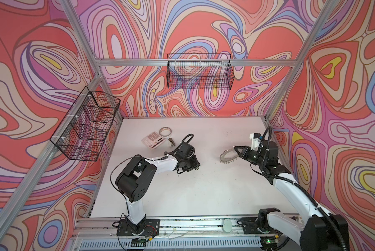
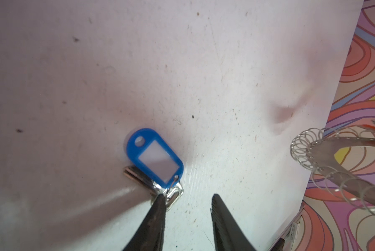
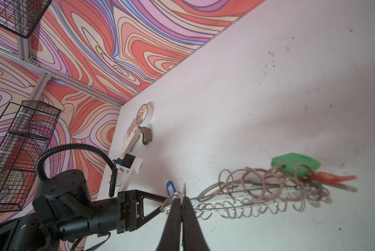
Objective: Put the keys on the keyring
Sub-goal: 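Lower the open left gripper over the blue-tagged key's metal ring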
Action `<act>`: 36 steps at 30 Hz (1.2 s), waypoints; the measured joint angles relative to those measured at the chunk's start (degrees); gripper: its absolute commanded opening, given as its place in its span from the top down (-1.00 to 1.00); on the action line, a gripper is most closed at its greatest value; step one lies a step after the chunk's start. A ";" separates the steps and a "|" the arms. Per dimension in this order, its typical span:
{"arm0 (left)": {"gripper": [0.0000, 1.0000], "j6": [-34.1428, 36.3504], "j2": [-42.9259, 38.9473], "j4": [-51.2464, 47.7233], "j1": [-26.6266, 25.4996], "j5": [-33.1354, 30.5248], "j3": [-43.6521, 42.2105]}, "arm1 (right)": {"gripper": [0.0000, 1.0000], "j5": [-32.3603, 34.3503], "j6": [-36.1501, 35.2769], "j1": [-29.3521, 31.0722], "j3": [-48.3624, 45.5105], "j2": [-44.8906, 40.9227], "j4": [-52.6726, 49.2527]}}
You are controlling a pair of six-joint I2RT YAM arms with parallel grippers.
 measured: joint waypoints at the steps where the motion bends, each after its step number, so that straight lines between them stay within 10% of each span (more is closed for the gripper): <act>1: 0.22 0.00 0.26 0.00 0.00 0.11 0.02 | 1.00 -0.02 0.02 -0.02 0.02 0.00 0.00; 20: 0.46 1.25 2.12 -1.42 -0.50 0.66 2.27 | 1.00 -1.03 0.04 -0.02 -0.94 0.00 0.15; 36: 0.34 16.68 2.12 -17.27 -4.17 -8.41 13.29 | 1.00 -1.70 0.24 -0.02 -1.07 0.07 0.42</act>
